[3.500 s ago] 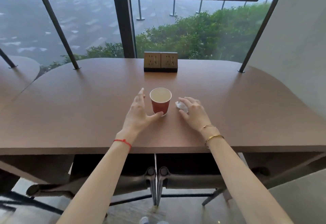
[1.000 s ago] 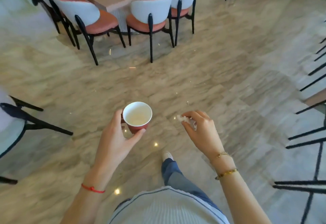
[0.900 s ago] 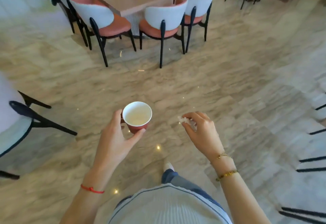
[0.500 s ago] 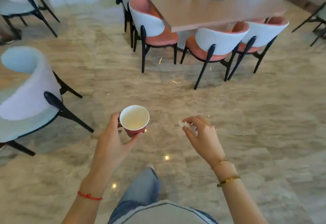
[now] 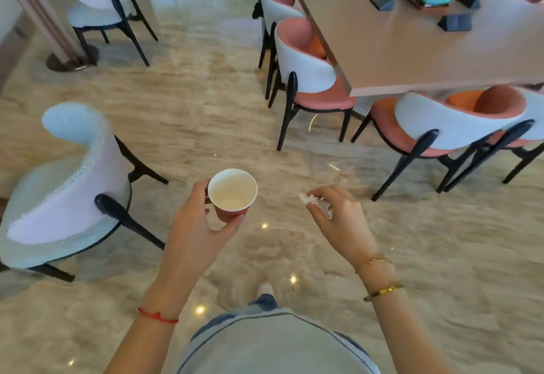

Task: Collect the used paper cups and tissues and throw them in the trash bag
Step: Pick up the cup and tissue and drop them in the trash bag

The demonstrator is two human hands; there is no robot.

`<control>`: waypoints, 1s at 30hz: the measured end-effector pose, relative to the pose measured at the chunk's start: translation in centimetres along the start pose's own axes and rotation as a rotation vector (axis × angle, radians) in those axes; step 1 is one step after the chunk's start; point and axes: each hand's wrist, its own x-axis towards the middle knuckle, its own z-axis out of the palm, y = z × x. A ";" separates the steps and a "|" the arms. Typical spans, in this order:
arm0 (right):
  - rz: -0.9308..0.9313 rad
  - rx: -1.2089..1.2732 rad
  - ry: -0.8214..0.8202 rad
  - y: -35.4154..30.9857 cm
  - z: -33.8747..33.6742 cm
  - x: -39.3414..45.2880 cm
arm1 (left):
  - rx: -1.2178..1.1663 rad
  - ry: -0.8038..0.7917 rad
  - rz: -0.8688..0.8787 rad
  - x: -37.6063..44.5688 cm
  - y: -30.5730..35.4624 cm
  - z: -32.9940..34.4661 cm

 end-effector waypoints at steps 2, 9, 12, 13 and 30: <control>-0.009 -0.002 0.002 0.0 0.3 4.8 | 0.024 0.007 0.010 4.6 -0.2 0.2; -0.021 0.003 -0.017 1.4 2.3 19.5 | -0.008 -0.010 -0.030 19.0 -1.9 1.3; -0.036 -0.023 -0.037 2.7 3.8 26.2 | 0.005 0.021 -0.040 25.0 -3.3 2.4; -0.045 -0.021 -0.045 3.1 4.3 28.6 | 0.008 0.033 -0.045 27.1 -3.8 2.9; -0.200 0.057 -0.120 4.2 9.6 72.7 | 0.002 0.154 -0.124 67.1 -8.0 5.5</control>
